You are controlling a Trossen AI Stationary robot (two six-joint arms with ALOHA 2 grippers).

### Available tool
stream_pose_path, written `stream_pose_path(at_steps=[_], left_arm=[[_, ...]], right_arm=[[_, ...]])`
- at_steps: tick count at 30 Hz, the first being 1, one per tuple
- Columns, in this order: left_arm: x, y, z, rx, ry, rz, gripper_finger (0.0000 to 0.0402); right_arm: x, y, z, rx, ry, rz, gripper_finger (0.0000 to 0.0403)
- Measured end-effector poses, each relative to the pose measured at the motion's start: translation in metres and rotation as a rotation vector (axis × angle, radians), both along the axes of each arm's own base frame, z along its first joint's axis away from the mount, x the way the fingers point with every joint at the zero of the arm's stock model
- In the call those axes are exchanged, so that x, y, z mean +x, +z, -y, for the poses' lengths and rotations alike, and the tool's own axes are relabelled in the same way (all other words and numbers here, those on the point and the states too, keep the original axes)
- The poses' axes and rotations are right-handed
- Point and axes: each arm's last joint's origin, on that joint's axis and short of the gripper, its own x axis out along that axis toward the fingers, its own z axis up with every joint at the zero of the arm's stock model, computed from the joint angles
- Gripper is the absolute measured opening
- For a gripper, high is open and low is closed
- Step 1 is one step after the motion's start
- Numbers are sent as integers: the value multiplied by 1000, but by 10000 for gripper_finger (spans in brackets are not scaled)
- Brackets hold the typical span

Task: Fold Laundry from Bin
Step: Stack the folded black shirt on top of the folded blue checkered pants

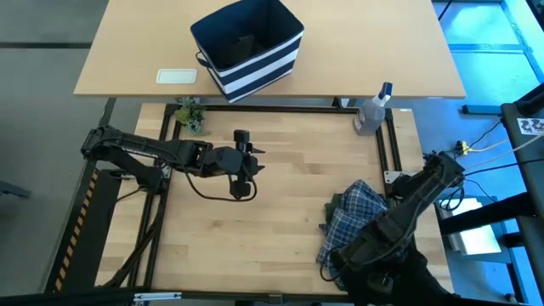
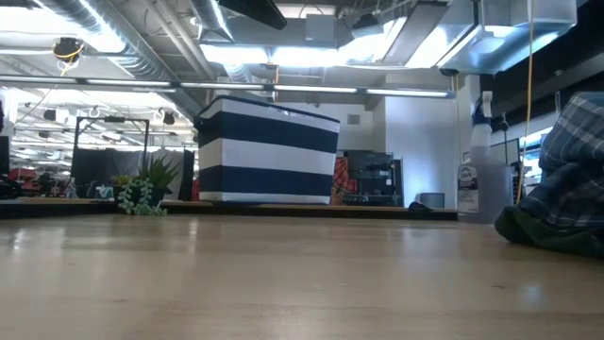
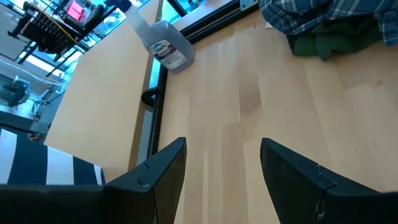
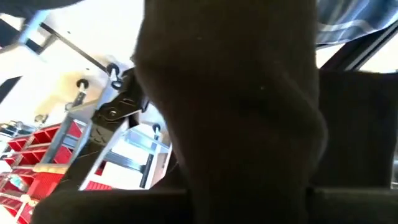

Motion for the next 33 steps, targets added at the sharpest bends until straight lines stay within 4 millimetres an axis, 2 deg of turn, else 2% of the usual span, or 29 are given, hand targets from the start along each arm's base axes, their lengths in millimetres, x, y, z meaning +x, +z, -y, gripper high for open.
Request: stream_pose_path(at_steps=[3,8,13,18,23,29,33], left_arm=[[0,0,0,0,-1,1,199],[0,0,0,0,-1,1,199],[1,0,0,-2,-1,7,199],[1,0,0,-6,-7,8,199],[1,0,0,-10,-12,7,199],[1,0,0,-11,-12,7,199],[1,0,0,-12,-11,8,199]], right_arm=[[-1,-10,1,-5,11,-31,41],[6,-12,8,-13,7,3,41],[18,-14,22,-40,116,202,41],[27,-14,38,-93,344,461,41],[35,-15,49,-112,471,564,41],[37,-16,53,-176,652,664,41],[28,-5,57,-270,710,749,41]])
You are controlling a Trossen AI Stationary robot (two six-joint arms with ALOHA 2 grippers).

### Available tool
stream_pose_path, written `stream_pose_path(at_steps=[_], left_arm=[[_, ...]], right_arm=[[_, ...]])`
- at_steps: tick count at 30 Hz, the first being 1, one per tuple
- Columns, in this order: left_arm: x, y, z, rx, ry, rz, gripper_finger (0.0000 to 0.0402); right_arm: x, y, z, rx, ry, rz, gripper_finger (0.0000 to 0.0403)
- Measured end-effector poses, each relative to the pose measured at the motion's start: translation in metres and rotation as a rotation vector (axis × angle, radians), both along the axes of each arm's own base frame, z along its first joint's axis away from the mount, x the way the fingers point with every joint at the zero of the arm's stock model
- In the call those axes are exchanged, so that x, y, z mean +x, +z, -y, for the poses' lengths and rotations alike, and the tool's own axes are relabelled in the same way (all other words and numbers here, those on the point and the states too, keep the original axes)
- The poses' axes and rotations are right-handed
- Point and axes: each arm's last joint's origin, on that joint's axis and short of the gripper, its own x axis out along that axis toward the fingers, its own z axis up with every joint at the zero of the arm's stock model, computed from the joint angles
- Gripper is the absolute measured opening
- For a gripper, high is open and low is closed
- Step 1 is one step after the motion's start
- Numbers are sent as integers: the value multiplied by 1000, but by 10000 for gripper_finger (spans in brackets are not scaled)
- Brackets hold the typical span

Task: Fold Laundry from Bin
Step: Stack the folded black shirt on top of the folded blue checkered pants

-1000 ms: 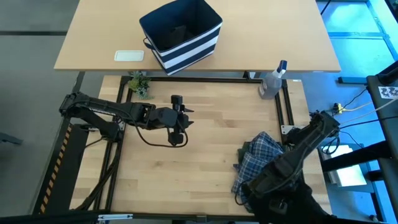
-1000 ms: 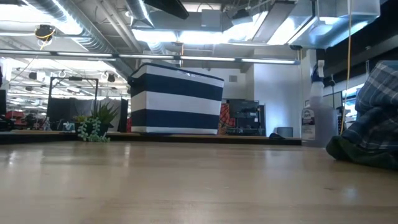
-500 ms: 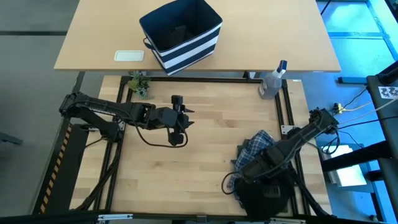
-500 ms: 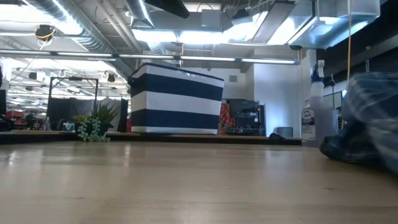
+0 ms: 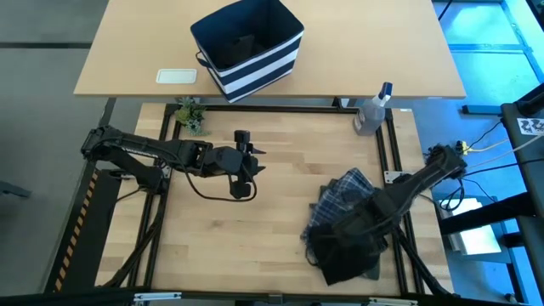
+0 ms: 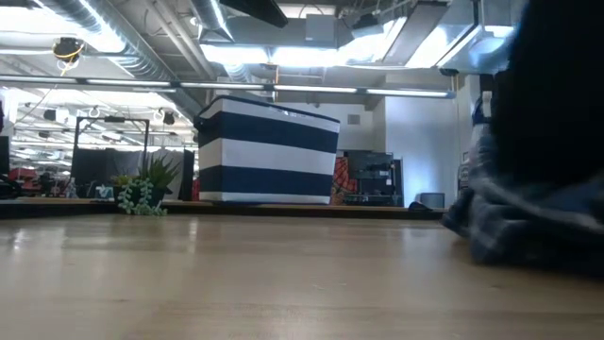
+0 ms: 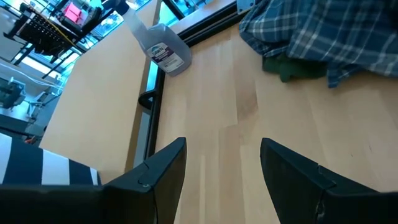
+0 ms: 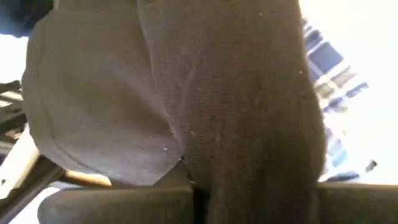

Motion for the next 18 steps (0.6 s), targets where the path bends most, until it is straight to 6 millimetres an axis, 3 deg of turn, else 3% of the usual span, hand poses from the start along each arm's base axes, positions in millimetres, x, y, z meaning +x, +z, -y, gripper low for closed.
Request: stream_pose_path(at_steps=[7,9,18], left_arm=[[0,0,0,-14,9,7,199],[0,0,-1,-14,13,7,199],[0,0,-2,-34,30,19,199]], right_arm=[[-29,43,15,1,-8,340,41],[-32,47,17,38,2,407,41],[-40,-16,34,110,4,213,41]])
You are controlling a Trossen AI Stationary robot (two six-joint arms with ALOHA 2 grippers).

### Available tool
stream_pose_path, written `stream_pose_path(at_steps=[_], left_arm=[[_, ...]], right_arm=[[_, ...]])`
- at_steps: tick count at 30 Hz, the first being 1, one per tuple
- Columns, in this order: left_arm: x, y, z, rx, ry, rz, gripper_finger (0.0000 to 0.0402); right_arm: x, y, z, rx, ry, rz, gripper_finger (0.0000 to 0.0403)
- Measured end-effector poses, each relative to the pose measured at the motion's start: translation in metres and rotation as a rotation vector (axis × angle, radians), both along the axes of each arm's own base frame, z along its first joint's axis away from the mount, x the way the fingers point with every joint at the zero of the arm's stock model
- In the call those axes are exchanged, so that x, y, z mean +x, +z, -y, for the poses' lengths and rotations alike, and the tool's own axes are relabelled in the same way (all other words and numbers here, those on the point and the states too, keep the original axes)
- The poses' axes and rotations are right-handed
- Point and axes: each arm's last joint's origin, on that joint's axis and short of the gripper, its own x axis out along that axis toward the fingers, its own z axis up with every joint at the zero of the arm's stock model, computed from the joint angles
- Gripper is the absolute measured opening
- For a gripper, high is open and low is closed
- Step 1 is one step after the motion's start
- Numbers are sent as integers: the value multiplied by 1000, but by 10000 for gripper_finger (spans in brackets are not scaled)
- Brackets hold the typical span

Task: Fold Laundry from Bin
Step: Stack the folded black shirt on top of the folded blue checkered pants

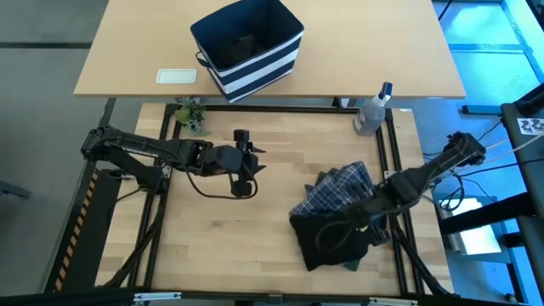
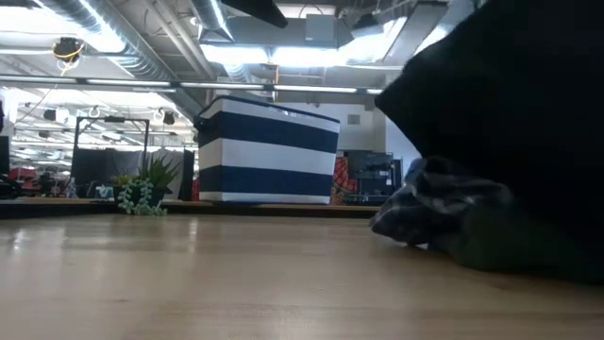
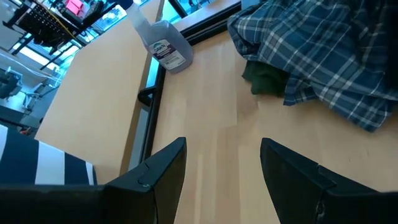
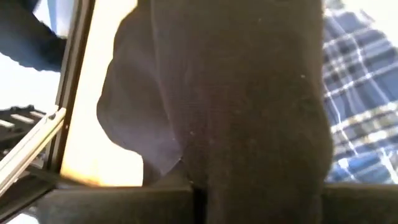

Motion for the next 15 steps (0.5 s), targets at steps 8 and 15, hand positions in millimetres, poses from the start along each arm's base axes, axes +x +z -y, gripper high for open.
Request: stream_pose_path(at_steps=[8,15], left_arm=[[0,0,-2,-12,15,11,199],[1,0,-4,-13,24,11,199]], right_arm=[[-10,-4,32,27,-16,117,41],[-12,3,32,124,-82,80,41]])
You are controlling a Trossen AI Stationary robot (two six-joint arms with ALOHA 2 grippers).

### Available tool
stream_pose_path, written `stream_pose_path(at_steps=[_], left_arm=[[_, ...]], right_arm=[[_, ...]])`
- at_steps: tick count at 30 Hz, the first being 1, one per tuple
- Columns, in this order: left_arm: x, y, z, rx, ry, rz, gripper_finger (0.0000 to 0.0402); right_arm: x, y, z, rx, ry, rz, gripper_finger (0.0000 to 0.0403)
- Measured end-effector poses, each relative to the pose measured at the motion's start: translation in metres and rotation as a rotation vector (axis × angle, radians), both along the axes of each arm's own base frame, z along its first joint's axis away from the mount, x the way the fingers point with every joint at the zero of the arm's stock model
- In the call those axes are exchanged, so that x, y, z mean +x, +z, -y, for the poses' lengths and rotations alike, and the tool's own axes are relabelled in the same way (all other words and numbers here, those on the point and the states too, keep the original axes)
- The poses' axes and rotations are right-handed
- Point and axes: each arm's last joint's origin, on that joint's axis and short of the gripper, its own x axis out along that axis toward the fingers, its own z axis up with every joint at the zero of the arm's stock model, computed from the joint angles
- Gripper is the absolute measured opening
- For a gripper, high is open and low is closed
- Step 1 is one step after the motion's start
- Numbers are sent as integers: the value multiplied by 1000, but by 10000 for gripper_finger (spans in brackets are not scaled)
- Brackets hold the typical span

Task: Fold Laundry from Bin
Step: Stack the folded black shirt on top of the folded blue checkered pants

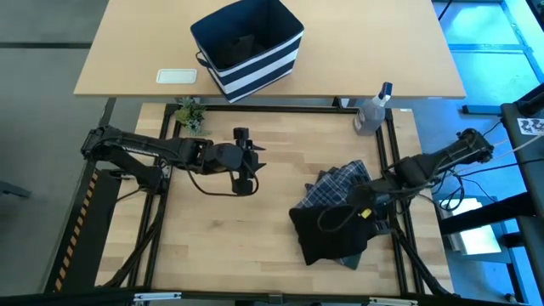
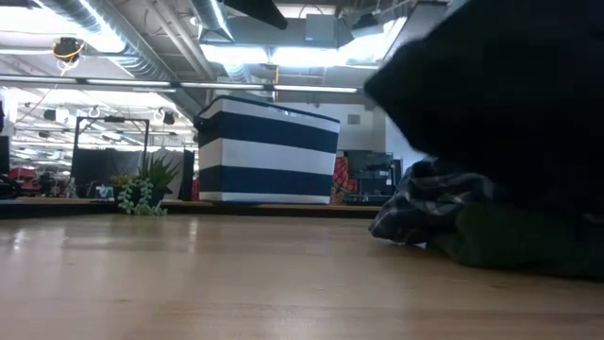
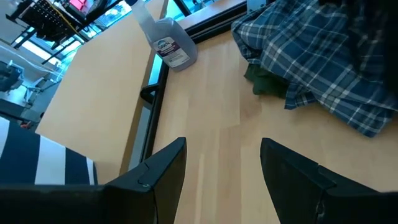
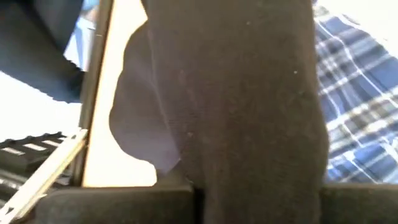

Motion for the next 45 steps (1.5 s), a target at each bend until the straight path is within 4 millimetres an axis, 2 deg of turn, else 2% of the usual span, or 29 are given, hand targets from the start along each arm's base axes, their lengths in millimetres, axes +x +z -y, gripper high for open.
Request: stream_pose_path(at_steps=[3,8,15,19,23,28,34,45], left_arm=[[0,0,-4,0,14,0,199],[1,0,-10,-34,14,3,199],[1,0,-14,-39,21,4,199],[1,0,-14,-39,20,4,199],[1,0,-14,-39,20,4,199],[1,0,-13,-39,16,3,199],[1,0,-13,-40,16,3,199],[1,0,-12,-41,13,3,199]], right_arm=[[-2,14,-7,26,21,24,41],[-10,50,-17,64,26,107,41],[-17,84,-28,-28,70,202,41],[-14,89,-24,-204,-3,218,41],[-13,94,-14,-364,-220,303,41],[-11,94,-9,-384,-335,315,41],[-14,90,-5,-440,-379,293,41],[-13,89,-7,-367,-496,274,41]])
